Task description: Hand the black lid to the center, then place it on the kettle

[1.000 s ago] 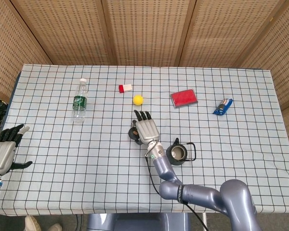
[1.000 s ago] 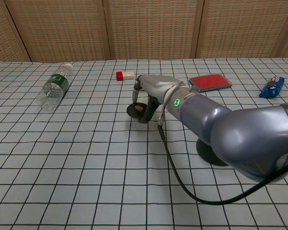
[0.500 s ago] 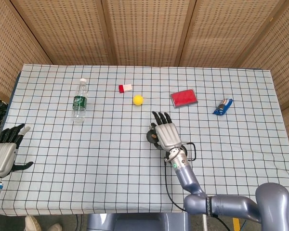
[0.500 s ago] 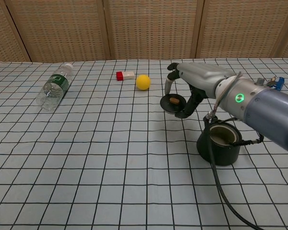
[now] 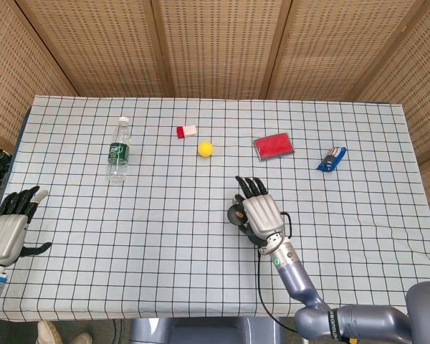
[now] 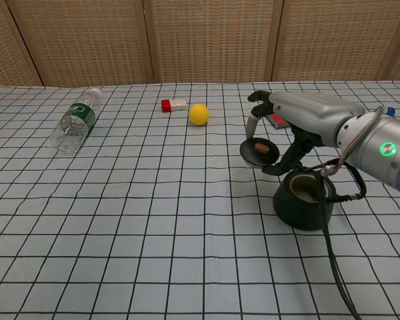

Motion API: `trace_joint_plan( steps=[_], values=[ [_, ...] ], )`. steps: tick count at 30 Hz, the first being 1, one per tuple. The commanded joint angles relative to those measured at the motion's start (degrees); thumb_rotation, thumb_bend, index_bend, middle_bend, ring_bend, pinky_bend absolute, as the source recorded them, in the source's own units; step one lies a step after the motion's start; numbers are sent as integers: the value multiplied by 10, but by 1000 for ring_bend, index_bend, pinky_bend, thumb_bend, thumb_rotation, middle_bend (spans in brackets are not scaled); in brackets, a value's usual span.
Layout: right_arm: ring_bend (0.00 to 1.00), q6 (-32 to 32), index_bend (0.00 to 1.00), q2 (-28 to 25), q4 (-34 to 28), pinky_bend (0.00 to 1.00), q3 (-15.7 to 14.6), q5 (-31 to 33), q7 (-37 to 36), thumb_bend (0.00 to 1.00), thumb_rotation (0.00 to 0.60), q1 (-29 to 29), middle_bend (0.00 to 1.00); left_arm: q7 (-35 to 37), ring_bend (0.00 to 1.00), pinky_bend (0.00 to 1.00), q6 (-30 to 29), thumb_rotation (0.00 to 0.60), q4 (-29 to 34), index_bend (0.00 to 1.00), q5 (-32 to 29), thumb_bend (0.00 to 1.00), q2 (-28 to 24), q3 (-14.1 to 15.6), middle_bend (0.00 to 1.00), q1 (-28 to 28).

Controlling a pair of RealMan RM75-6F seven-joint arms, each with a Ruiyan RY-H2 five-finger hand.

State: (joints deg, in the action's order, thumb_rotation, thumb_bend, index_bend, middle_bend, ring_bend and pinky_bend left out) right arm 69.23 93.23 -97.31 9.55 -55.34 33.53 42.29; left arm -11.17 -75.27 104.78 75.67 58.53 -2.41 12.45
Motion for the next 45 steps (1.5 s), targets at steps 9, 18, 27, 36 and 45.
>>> trace_joint_plan(
  steps=[9,18,27,36,45],
  values=[
    [0,0,503,-10,-3,0,-8,8,1,439,600,-20,87,-3,0,0,3,600,0,0,1,102,1,1,0,-1],
    [0,8,505,-24,-16,0,-17,0,-1,439,600,-38,87,-7,0,0,1,600,2,0,3,101,2,1,0,-2],
    [0,7,505,-33,-18,0,-26,-6,-11,439,600,-55,84,-11,0,0,2,600,5,1,8,101,2,4,0,-3],
    [0,1,503,-38,-16,0,-28,-12,-18,438,600,-65,81,-13,0,0,2,600,6,1,4,102,1,3,0,-4],
    [0,-2,501,-37,-5,0,-26,-11,-14,435,600,-70,64,-15,0,0,11,600,9,1,4,102,-1,6,0,-2]
  ],
)
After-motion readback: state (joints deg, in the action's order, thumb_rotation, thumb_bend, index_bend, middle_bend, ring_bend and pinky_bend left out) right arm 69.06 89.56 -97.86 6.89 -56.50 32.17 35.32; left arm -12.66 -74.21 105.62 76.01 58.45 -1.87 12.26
